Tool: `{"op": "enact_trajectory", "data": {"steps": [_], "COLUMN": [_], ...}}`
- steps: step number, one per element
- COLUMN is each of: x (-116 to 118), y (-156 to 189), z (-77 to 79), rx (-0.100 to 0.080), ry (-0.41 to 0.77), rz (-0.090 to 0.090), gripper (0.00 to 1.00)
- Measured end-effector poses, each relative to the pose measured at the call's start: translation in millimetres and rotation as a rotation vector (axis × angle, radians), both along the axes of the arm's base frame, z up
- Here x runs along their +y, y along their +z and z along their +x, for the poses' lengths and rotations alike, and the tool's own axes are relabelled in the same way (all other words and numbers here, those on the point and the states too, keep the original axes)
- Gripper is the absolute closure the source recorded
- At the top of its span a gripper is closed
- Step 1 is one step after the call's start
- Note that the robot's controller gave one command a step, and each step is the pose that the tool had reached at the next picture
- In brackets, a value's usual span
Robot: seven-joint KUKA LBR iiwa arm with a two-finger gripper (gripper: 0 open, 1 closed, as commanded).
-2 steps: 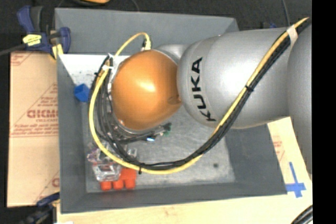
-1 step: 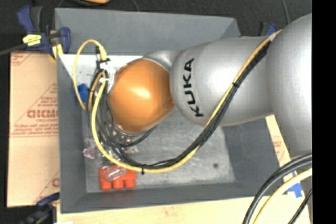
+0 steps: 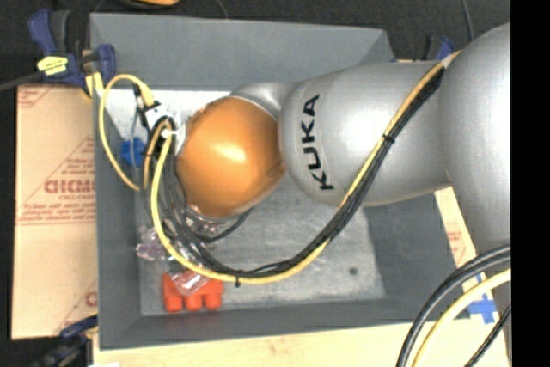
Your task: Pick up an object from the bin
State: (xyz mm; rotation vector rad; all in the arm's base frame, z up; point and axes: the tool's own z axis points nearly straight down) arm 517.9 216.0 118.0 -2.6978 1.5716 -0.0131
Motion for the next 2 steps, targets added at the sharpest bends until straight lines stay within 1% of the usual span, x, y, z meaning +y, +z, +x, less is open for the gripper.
{"op": "enact_trajectory", "data": {"steps": [1,2], "x": [2.1,2.2], "y": [-1.8,-1.8], "z": [1.1,1.0], "rx": [-0.005,-0.006], "ry": [0.149,0.238], "rz": [0.000,-0.002], "gripper": [1.00,1.00]}}
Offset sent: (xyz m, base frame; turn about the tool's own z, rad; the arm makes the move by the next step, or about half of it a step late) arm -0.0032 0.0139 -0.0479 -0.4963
